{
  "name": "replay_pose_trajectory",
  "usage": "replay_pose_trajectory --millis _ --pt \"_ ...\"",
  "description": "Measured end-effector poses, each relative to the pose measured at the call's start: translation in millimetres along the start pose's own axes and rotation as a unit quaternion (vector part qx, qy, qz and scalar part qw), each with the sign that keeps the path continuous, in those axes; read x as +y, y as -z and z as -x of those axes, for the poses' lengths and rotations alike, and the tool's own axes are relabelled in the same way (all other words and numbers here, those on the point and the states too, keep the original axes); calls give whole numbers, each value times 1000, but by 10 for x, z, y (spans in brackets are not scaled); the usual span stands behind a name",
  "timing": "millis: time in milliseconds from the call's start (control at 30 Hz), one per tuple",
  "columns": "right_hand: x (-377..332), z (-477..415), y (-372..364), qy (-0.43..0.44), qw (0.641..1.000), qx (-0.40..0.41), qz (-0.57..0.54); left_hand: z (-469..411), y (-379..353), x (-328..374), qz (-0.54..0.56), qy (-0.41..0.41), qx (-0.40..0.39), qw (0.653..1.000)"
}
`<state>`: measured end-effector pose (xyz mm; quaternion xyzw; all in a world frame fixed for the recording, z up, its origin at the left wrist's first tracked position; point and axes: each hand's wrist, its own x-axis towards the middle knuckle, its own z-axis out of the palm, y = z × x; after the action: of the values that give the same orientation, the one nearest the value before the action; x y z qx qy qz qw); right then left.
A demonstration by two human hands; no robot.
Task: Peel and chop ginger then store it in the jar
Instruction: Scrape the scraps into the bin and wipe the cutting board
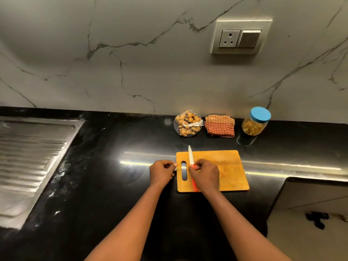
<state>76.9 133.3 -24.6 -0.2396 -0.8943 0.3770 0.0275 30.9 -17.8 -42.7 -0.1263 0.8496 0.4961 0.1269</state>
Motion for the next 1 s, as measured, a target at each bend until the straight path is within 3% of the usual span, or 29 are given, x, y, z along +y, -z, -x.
replay_pose_trajectory --millis 267,600,867,1000 --pt "-205 61 -425 24 999 -35 6 -82 74 33 52 17 -45 998" --pt "-114 4 -486 46 998 -44 9 -163 41 50 12 29 -65 997" --pt "-73 -210 -202 76 995 -21 53 -249 -58 196 -169 1 2 986" --pt "-42 -707 120 104 990 -15 98 -267 -112 298 -230 15 -43 972"
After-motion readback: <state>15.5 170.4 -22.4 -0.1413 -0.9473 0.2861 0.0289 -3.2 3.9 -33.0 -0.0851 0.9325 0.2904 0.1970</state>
